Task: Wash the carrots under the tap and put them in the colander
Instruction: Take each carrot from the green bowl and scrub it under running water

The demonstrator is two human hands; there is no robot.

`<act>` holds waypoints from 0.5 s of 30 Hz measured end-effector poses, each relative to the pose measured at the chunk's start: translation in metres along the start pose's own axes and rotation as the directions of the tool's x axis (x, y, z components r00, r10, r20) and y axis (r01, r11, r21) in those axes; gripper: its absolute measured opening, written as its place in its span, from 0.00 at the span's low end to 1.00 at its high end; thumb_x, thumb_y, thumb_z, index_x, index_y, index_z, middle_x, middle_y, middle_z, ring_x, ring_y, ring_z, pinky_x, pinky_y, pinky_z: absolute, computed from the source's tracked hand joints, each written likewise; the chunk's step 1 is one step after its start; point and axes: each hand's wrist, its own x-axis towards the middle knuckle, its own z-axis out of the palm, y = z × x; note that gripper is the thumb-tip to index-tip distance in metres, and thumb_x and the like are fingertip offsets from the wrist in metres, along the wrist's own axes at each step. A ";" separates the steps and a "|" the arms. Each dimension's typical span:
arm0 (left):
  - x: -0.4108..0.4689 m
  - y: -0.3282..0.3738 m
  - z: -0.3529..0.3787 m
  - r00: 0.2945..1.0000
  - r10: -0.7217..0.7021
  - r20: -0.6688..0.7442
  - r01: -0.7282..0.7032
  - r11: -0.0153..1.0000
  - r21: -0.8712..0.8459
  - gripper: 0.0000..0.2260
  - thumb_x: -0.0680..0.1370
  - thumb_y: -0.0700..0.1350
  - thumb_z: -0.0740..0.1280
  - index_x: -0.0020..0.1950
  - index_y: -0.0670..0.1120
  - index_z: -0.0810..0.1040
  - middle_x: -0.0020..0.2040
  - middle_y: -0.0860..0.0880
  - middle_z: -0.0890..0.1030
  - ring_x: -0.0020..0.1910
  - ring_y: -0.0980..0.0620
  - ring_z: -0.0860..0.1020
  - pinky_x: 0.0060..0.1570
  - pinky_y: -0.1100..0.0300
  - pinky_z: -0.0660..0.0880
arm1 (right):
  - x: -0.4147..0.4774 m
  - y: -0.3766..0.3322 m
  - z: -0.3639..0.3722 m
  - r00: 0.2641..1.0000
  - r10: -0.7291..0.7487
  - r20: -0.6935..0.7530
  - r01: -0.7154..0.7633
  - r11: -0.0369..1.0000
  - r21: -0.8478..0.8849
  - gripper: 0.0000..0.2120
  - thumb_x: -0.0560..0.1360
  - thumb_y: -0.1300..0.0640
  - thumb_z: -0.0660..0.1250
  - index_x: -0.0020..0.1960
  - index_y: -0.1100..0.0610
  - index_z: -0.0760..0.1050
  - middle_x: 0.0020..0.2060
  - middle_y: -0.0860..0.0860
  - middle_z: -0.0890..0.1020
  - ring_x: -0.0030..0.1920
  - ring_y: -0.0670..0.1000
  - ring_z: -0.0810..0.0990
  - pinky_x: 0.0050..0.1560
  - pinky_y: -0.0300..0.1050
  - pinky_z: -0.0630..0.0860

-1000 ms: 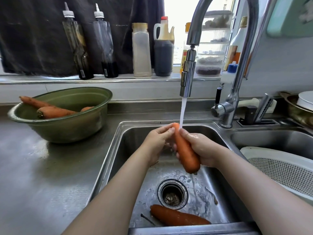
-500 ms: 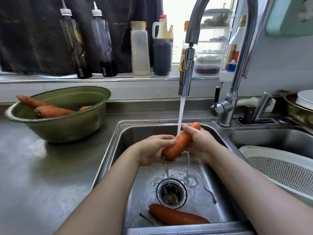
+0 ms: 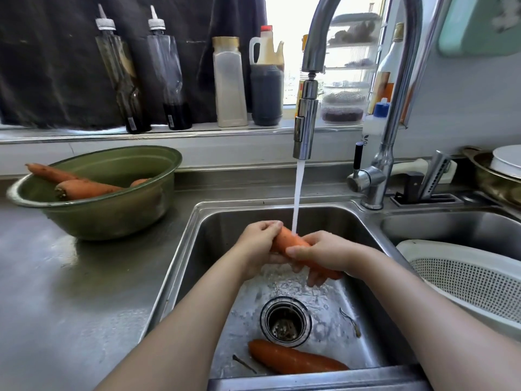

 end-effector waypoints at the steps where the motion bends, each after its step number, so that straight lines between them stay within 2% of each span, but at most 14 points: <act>1: 0.001 -0.001 0.002 0.999 -0.002 0.034 0.002 1.000 0.002 0.10 0.87 0.43 0.60 0.65 0.43 0.76 0.62 0.36 0.79 0.56 0.39 0.82 0.49 0.43 0.84 | 0.000 0.000 0.001 1.000 0.016 -0.009 -0.016 1.000 0.001 0.22 0.82 0.42 0.65 0.60 0.62 0.77 0.41 0.54 0.84 0.33 0.57 0.84 0.35 0.48 0.81; 3: 0.001 -0.003 0.004 0.997 -0.003 0.083 0.001 1.000 0.024 0.13 0.87 0.40 0.57 0.69 0.40 0.75 0.62 0.34 0.80 0.59 0.39 0.81 0.56 0.42 0.81 | 0.000 0.002 0.000 0.997 0.061 -0.037 -0.061 0.998 0.015 0.33 0.80 0.31 0.60 0.59 0.63 0.77 0.36 0.56 0.82 0.30 0.58 0.83 0.30 0.47 0.79; 5: 0.003 -0.005 0.002 0.993 0.016 0.118 -0.021 0.999 0.049 0.14 0.87 0.39 0.57 0.70 0.38 0.74 0.60 0.34 0.80 0.56 0.38 0.79 0.60 0.43 0.77 | 0.000 0.003 -0.001 0.995 0.081 -0.057 -0.078 0.995 0.059 0.38 0.79 0.28 0.57 0.58 0.65 0.77 0.32 0.56 0.81 0.26 0.56 0.79 0.27 0.46 0.76; 8: 0.003 -0.004 -0.002 0.990 0.089 0.106 -0.101 0.988 0.116 0.12 0.87 0.41 0.60 0.68 0.41 0.77 0.54 0.38 0.82 0.50 0.42 0.79 0.54 0.49 0.77 | -0.001 0.001 0.003 0.999 0.032 -0.043 -0.024 0.983 0.185 0.34 0.82 0.33 0.55 0.58 0.64 0.77 0.35 0.57 0.82 0.28 0.55 0.80 0.25 0.44 0.76; 10: 0.005 -0.004 -0.007 0.989 0.120 0.087 -0.129 0.986 0.102 0.10 0.86 0.43 0.63 0.65 0.44 0.79 0.57 0.38 0.84 0.51 0.44 0.82 0.55 0.47 0.79 | -0.002 -0.001 0.005 1.000 -0.024 0.001 0.023 0.956 0.291 0.24 0.85 0.41 0.57 0.64 0.62 0.76 0.45 0.58 0.84 0.36 0.54 0.84 0.27 0.44 0.78; 12: 0.005 -0.002 -0.012 0.987 0.140 0.075 -0.144 0.988 0.060 0.08 0.84 0.43 0.65 0.62 0.47 0.81 0.59 0.38 0.84 0.53 0.44 0.82 0.57 0.48 0.80 | -0.002 -0.003 0.005 0.998 -0.048 0.036 0.033 0.939 0.342 0.17 0.86 0.49 0.60 0.68 0.59 0.75 0.51 0.57 0.84 0.39 0.51 0.84 0.31 0.45 0.79; 13: 0.005 -0.001 -0.014 0.987 0.147 0.070 -0.151 0.987 0.059 0.08 0.84 0.44 0.66 0.61 0.48 0.82 0.59 0.40 0.85 0.54 0.45 0.82 0.58 0.51 0.80 | -0.001 -0.003 0.006 0.998 -0.045 0.036 0.030 0.933 0.358 0.16 0.85 0.50 0.62 0.67 0.59 0.75 0.50 0.57 0.84 0.38 0.51 0.84 0.31 0.45 0.79; 15: 0.003 0.001 -0.016 0.985 0.157 0.076 -0.164 0.981 0.106 0.09 0.83 0.46 0.68 0.61 0.52 0.83 0.58 0.45 0.86 0.59 0.47 0.83 0.62 0.54 0.77 | 0.000 -0.006 0.011 1.000 -0.011 -0.019 0.017 0.929 0.370 0.22 0.82 0.42 0.65 0.61 0.61 0.79 0.44 0.56 0.84 0.33 0.51 0.80 0.30 0.45 0.77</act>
